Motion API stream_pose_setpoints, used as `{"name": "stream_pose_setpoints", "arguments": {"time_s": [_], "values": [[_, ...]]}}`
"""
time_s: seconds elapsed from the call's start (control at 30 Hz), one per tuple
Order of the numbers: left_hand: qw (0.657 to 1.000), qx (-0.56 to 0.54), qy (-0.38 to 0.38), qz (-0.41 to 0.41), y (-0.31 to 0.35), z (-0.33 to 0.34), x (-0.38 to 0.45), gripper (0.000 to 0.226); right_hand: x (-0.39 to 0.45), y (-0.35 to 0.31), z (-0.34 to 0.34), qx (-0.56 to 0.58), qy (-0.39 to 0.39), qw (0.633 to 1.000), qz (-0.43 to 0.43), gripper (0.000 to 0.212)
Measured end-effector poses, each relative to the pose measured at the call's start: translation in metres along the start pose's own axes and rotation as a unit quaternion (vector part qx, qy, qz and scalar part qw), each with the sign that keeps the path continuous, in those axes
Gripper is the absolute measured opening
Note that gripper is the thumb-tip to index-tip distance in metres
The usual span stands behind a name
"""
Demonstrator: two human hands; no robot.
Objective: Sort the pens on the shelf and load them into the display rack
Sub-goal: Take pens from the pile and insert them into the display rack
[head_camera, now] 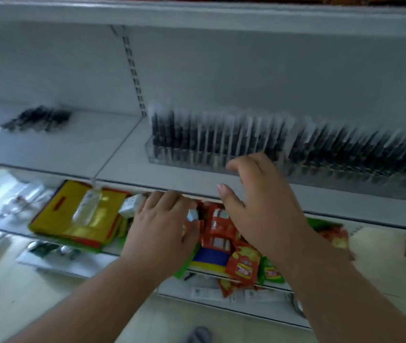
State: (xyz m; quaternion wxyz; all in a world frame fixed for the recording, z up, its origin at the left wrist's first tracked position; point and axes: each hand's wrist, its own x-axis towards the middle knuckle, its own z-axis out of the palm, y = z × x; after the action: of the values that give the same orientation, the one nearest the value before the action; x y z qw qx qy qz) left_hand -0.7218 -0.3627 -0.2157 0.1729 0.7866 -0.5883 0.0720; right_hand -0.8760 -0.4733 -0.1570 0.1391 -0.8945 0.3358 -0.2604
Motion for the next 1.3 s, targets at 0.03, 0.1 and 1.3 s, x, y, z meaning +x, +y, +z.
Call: {"name": "stream_pose_setpoints", "arguments": {"time_s": [0.03,0.1,1.3], "values": [[1.000,0.004,-0.002,-0.013,-0.011,-0.003,-0.008,0.033,0.000,-0.011,0.007,0.009,0.000,1.000,-0.009,0.034],[0.999,0.005,0.005,-0.036,-0.031,-0.010,-0.024,0.034,0.000,-0.036,0.020,0.011,-0.005,1.000,-0.028,0.033],[0.981,-0.024,-0.018,-0.194,-0.499,-0.099,0.038,0.036,0.299,-0.370,0.292,-0.004,-0.037,0.993,-0.111,0.033]]}}
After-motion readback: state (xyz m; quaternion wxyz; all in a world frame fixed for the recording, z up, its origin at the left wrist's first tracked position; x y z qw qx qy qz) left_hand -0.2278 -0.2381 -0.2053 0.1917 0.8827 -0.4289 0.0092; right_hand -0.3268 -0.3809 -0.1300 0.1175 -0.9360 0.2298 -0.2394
